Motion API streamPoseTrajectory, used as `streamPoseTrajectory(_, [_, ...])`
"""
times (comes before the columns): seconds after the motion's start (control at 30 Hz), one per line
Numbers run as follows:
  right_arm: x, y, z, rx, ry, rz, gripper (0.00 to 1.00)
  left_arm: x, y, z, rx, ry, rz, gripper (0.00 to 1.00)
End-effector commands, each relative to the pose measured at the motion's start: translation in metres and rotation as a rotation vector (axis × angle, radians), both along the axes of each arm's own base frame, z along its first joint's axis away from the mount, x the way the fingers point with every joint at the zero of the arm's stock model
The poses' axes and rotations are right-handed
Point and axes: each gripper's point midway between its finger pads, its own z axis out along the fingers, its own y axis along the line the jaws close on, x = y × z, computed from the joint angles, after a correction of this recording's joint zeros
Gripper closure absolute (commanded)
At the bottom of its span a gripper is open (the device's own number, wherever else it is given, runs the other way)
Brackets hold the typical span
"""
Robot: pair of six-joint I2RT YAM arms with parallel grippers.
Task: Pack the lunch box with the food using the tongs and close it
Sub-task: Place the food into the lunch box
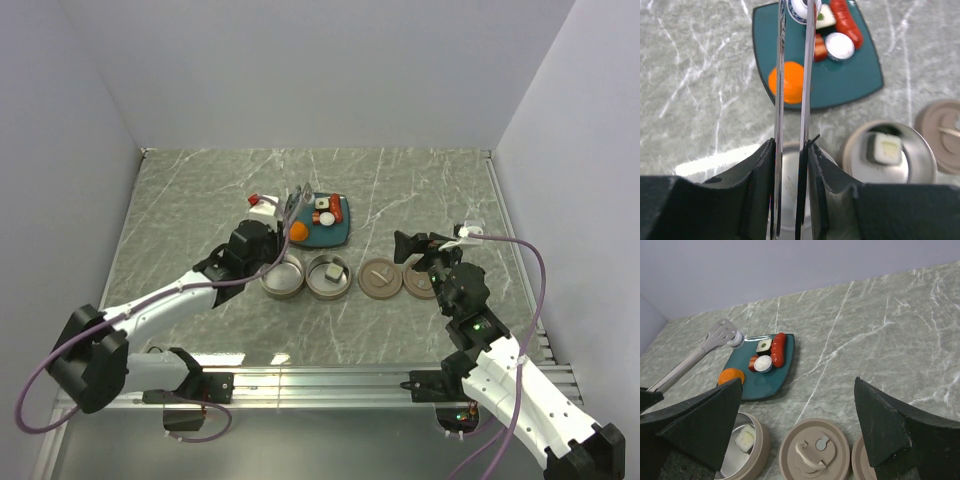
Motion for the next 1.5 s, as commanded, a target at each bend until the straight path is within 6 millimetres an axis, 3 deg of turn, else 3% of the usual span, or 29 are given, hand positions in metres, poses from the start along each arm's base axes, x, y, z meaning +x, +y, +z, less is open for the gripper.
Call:
streamPoseTrajectory(0.0, [0.000,-0.001,0.025,0.028,-0.065,-0.004,0.01,-0.017,-0.013,0.027,-0.090,-0.059,-0.053,0.81])
streamPoseTrajectory(0.33, [0.003,0.002,0.024,0.022,-0.050,0.008,0.01,-0.097,-0.034,0.028,-0.173,-0.036,-0.134,0.80])
streamPoseTrajectory(0.37, [0.003,0.003,0.023,0.022,-0.047,0.011,0.01,-0.100,-0.028,0.020,-0.146,-0.021,-0.109,0.80])
streamPoseTrajectory(0.53, [0.003,0.003,0.024,0.024,-0.050,0.016,0.01,-0.128,-0.036,0.015,-0.161,0.000,-0.123,0.80])
streamPoseTrajectory(0.93, [0.001,0.002,0.023,0.028,-0.049,0.011,0.01,-0.152,-0.037,0.002,-0.118,0.042,-0.089,0.80])
streamPoseTrajectory(1.2, [0.004,0.001,0.020,0.023,-0.037,0.001,0.01,-0.161,-0.040,0.007,-0.138,0.041,-0.109,0.80])
streamPoseTrajectory(1.33, [0.003,0.001,0.021,0.025,-0.036,0.002,0.01,-0.162,-0.042,0.006,-0.136,0.046,-0.114,0.78])
streamPoseTrajectory(1.47, [0.003,-0.001,0.021,0.025,-0.038,-0.002,0.01,-0.163,-0.041,0.004,-0.122,0.051,-0.104,0.68])
